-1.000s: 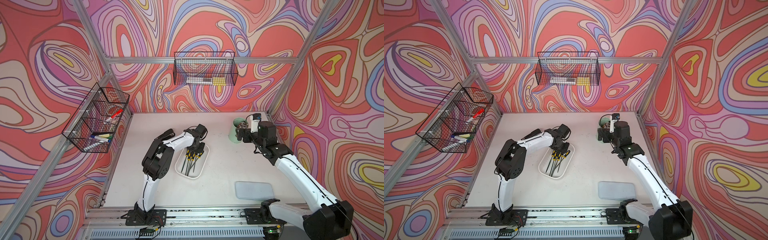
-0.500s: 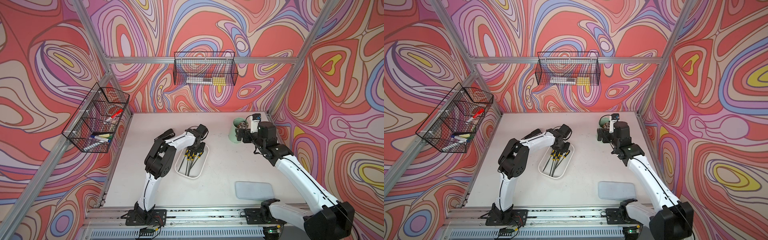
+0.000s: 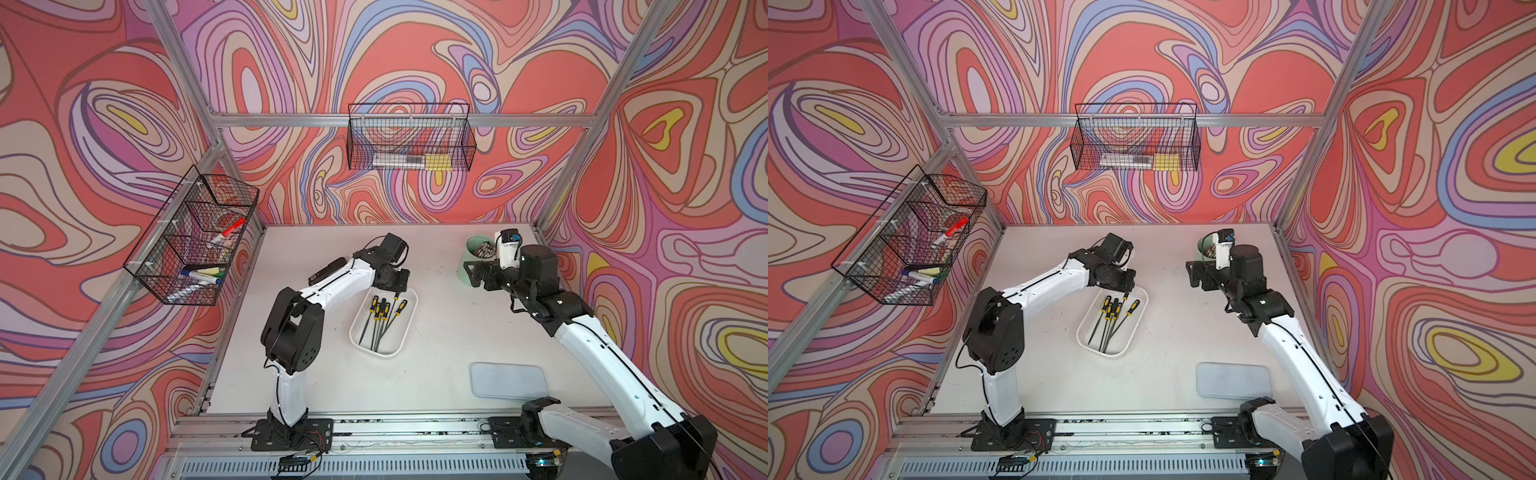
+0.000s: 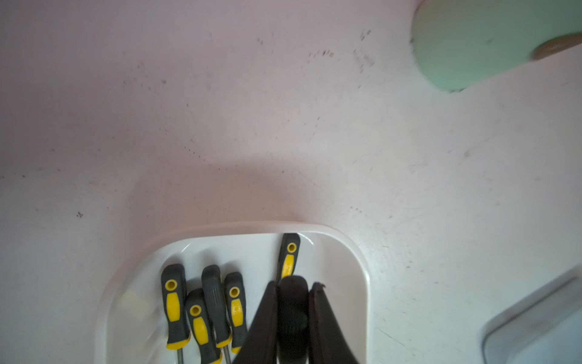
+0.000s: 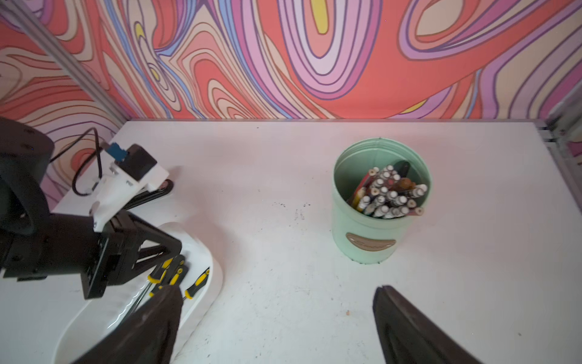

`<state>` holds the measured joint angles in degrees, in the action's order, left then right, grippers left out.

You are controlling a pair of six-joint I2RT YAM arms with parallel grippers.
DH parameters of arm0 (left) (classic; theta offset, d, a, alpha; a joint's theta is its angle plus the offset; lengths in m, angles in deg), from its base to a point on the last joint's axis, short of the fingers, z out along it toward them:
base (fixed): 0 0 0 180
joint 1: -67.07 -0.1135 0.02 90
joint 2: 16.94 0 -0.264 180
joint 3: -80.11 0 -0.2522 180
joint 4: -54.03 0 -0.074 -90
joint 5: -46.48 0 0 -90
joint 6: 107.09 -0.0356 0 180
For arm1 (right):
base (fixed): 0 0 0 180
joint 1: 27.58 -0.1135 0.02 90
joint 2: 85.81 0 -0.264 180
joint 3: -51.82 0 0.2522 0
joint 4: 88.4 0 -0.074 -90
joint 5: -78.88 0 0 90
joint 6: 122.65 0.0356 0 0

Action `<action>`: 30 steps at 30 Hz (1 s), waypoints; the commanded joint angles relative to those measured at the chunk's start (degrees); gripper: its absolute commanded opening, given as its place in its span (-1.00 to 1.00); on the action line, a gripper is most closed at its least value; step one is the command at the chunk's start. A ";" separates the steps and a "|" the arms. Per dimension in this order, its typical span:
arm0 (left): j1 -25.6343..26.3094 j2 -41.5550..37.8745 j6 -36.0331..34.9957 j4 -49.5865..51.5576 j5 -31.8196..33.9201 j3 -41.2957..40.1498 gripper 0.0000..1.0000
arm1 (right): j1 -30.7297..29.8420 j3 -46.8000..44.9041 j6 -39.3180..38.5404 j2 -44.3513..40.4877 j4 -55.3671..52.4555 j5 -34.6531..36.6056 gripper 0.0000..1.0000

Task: Take the file tool out of the storage box
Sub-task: Pick up the file tool from the storage box.

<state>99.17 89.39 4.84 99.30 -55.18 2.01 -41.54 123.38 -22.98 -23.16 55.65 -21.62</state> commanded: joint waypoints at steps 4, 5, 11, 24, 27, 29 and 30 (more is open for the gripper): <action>-7.11 -12.72 11.93 -21.31 -22.78 -8.68 -0.88 | -0.28 -0.60 8.90 -1.87 4.02 -24.79 0.85; -7.90 -14.12 13.71 -23.94 -24.90 -9.45 -0.88 | -0.28 -1.47 10.92 -2.00 6.04 -27.76 0.84; -9.75 -19.31 23.69 -38.28 -34.95 -10.65 -0.87 | -0.87 -7.07 23.65 -2.15 20.67 -42.20 0.66; -10.04 -12.10 56.86 -84.62 -45.20 -13.34 -0.85 | -8.27 -10.13 41.56 3.22 46.29 -50.49 0.33; -10.08 -11.16 58.13 -86.22 -45.20 -13.43 -0.86 | -8.96 -9.77 43.97 4.67 50.32 -50.93 0.24; -10.04 -11.14 58.13 -86.35 -45.20 -13.82 -0.87 | -9.32 -9.25 44.56 5.57 51.46 -50.91 0.19; -10.04 -11.14 58.21 -86.51 -45.20 -14.02 -0.88 | -9.50 -8.88 44.46 6.01 51.58 -50.74 0.17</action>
<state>89.27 78.15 60.01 19.89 -98.87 -11.71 -50.33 112.62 19.29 -18.37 102.46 -71.48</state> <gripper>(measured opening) 0.182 0.592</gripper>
